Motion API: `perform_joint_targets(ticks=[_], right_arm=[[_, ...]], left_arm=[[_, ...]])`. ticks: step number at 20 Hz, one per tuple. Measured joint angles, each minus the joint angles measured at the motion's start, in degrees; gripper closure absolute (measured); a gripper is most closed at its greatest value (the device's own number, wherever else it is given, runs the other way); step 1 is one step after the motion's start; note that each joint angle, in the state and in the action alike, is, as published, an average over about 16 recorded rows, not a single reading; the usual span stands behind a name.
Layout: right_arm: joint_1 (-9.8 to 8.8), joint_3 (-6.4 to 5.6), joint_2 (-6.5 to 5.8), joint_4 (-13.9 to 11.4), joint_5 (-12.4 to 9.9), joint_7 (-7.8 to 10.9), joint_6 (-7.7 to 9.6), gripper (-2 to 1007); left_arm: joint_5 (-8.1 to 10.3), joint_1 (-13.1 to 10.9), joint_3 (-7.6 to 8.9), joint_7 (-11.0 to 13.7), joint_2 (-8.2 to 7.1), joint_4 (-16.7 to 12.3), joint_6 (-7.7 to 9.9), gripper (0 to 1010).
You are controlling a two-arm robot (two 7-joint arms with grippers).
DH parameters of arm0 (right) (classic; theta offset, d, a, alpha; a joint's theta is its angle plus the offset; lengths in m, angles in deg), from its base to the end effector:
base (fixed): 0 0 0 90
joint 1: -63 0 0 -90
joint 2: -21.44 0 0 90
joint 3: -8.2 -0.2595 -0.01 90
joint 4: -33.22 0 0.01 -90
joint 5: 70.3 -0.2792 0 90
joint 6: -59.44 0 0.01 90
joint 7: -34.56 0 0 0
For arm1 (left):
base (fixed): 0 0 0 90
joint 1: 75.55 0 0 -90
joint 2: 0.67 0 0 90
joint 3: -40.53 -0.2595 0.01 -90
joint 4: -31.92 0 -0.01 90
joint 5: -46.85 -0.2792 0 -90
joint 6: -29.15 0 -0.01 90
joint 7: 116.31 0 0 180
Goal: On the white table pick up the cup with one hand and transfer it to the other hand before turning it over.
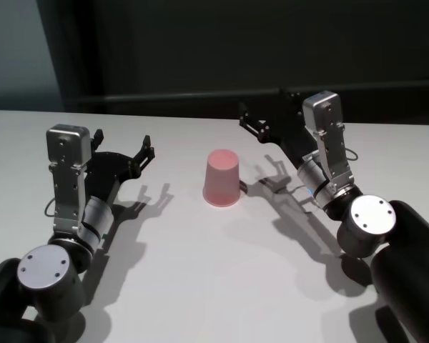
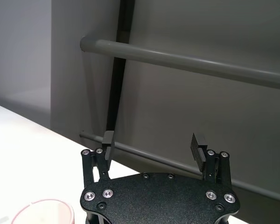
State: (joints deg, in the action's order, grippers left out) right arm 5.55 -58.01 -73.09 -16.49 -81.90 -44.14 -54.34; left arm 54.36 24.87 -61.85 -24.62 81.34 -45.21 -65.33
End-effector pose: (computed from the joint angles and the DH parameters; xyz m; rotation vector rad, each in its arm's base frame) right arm 0.4201 0.0546 -0.2732 0.1149 -0.2238 -1.0795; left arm 0.3396 -0.0152 -0.2815 0.0260 -0.0382 1.3604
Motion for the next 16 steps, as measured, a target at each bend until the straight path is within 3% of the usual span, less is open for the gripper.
perform_joint_targets(ticks=[3,7,12,16], right_arm=[[-2.02,-1.00,-0.14,-2.3,2.0,-4.31,-0.29,3],[-4.48,-2.11,-0.34,-4.9,4.3,-8.71,-0.31,3],[-7.40,-3.28,-0.60,-8.0,7.0,-13.17,-0.06,3],[-9.46,-4.05,-0.81,-10.1,8.7,-15.59,0.21,3]], left_arm=[[0.00,0.0,0.00,0.0,0.00,0.0,0.00,10],[0.00,0.0,0.00,0.0,0.00,0.0,0.00,10],[0.00,0.0,0.00,0.0,0.00,0.0,0.00,9],[0.00,0.0,0.00,0.0,0.00,0.0,0.00,9]])
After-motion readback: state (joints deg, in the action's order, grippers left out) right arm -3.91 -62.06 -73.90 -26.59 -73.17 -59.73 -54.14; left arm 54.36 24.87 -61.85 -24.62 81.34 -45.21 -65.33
